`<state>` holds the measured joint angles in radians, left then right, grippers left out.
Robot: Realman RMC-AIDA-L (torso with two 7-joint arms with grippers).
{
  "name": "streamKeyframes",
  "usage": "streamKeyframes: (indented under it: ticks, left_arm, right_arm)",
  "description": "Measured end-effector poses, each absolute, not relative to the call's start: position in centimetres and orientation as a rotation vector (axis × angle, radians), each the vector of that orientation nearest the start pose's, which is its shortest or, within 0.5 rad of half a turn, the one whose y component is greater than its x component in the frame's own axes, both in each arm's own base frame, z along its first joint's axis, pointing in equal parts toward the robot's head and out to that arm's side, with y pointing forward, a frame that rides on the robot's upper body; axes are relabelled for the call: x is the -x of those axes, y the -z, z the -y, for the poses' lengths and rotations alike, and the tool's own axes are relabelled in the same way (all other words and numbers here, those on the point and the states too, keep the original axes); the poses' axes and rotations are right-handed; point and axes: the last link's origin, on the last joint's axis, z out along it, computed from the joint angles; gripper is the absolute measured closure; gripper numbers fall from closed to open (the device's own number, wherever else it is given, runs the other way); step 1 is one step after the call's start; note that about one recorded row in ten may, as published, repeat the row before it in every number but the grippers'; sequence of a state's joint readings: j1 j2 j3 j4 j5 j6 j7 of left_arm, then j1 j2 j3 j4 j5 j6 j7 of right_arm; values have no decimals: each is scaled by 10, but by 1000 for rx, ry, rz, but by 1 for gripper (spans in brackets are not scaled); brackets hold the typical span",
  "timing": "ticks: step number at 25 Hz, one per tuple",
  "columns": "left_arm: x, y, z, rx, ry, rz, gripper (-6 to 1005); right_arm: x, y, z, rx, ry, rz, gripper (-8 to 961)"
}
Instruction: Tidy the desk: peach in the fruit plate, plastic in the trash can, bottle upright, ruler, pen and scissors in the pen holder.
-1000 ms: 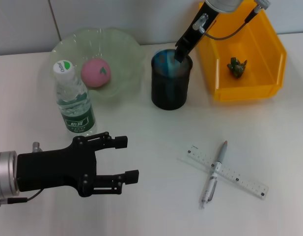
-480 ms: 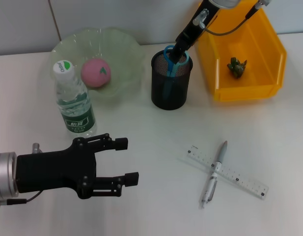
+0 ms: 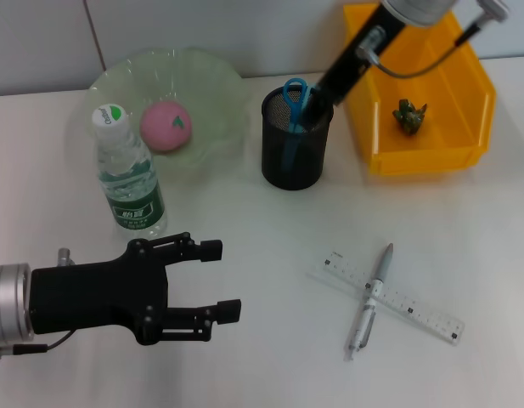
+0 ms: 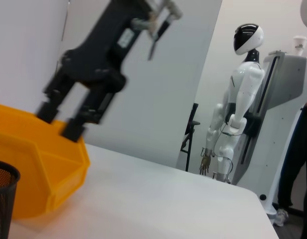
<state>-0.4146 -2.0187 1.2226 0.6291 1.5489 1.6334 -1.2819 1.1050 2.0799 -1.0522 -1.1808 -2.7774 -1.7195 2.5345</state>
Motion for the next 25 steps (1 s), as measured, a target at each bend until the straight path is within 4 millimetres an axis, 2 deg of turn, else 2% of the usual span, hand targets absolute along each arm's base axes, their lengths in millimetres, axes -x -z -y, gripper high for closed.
streamKeyframes:
  ticks: [2, 6, 7, 8, 9, 17, 25]
  left_arm:
    - [242, 25, -283, 2952, 909, 448, 140]
    - [244, 24, -284, 2952, 900, 454, 139]
    - [244, 24, -284, 2951, 898, 455, 139]
    - [245, 23, -284, 2948, 897, 455, 139]
    - [245, 23, -284, 2947, 896, 456, 139]
    - [246, 22, -285, 2945, 889, 469, 139]
    - [247, 23, -285, 2940, 886, 485, 139]
  right_arm:
    - [-68, -36, -401, 2665, 458, -826, 272]
    - [-81, -36, -389, 2708, 443, -907, 274]
    - [-92, -34, -383, 2719, 453, -943, 274]
    - [-92, -34, -383, 2719, 453, -943, 274]
    - [-102, -28, -377, 2741, 475, -955, 274]
    - [-130, -7, -361, 2785, 566, -900, 275]
    - [-147, 10, -352, 2780, 566, -824, 275]
